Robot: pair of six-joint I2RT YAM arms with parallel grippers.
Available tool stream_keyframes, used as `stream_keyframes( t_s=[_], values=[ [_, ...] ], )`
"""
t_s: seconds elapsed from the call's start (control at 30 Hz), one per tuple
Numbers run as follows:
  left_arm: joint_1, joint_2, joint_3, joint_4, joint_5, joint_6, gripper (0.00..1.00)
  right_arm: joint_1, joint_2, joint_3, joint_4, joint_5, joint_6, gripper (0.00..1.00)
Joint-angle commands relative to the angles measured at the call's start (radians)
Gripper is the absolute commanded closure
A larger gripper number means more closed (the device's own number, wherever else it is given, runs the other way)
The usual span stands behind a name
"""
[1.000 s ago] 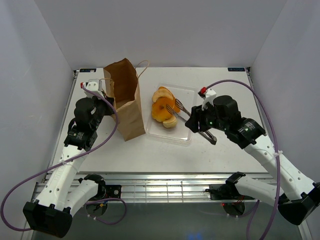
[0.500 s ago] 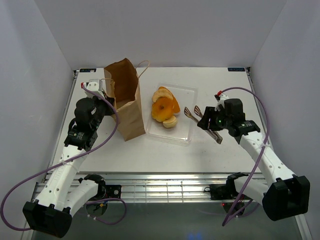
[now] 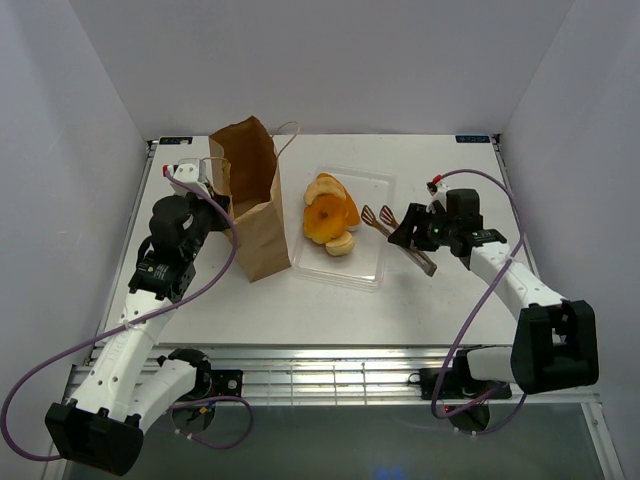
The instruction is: Place the fake bread into the paper bag
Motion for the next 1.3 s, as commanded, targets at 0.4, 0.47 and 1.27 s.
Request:
stream_keyframes(
  t_s=[0.4,0.47,1.27],
  values=[
    [-0.006,-0.012,0.001,-0.012,0.018,0.006,1.00,-0.003,0.181,0.085,0.173,-0.114,0.052,0.38],
    [-0.006,-0.014,0.001,-0.012,0.018,0.006,1.00,-0.003,0.195,0.085,0.205,-0.131,0.064,0.38],
    [-0.006,-0.029,0.003,-0.014,0.022,0.005,1.00,0.009,0.292,0.077,0.262,-0.181,0.104,0.40]
  ],
)
